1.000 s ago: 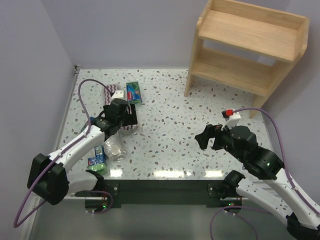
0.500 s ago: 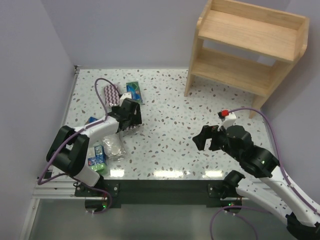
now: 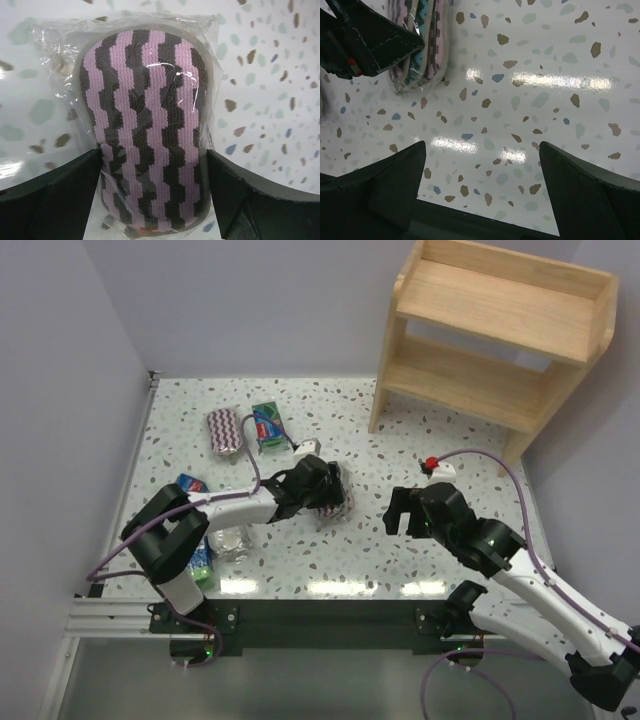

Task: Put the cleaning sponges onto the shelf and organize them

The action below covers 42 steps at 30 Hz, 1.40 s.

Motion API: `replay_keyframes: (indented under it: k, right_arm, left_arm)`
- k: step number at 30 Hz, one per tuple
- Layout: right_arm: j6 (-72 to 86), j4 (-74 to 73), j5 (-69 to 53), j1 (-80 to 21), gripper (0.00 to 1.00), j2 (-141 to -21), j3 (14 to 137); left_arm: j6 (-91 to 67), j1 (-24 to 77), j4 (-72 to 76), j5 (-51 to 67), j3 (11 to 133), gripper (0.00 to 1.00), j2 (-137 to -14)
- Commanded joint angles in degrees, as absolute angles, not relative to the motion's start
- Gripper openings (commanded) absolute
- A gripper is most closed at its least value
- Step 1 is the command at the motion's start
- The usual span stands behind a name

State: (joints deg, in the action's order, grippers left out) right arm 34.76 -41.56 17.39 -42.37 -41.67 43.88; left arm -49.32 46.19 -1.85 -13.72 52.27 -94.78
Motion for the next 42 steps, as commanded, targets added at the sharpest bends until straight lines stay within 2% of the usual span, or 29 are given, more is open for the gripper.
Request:
replay_keyframes:
  k: [1,7,12,19,27,31,42]
  right_arm:
    - [38.40,-40.17,21.09,-42.45,0.99,-42.98,42.63]
    - [40.51,-39.11,23.02,-42.36,0.99,-43.77,41.13]
    - [42.44,-39.72,24.43,-42.36,0.99,-43.68,39.91]
    - [46.84,-37.97,24.35,-42.36,0.99,-43.59,37.18]
    - [61.66,-23.95,19.70,-42.36,0.99,-42.98,29.38]
    - [72.40,-10.92,18.54,-42.36,0.91,-38.59,21.02]
    - [88.84,-4.83,24.35,-42.45,0.91,-43.32,17.31]
  left_arm:
    - [-59.49,48.25,2.72,-9.41,57.03,0.88,-99.66]
    - [-63.46,51.24,3.34,-8.18,65.99,0.91,-106.16]
    - [-61.26,51.42,2.55,-5.10,70.14,1.00,-107.23]
    - [-59.59,51.42,8.62,-5.09,62.15,1.00,-98.63]
    - [-56.43,51.33,0.80,-17.39,51.69,1.00,-82.12]
    - [-56.42,51.07,-2.54,-20.30,45.20,1.00,-74.98]
    - [-57.48,50.98,-9.14,-25.40,37.36,1.00,-63.11]
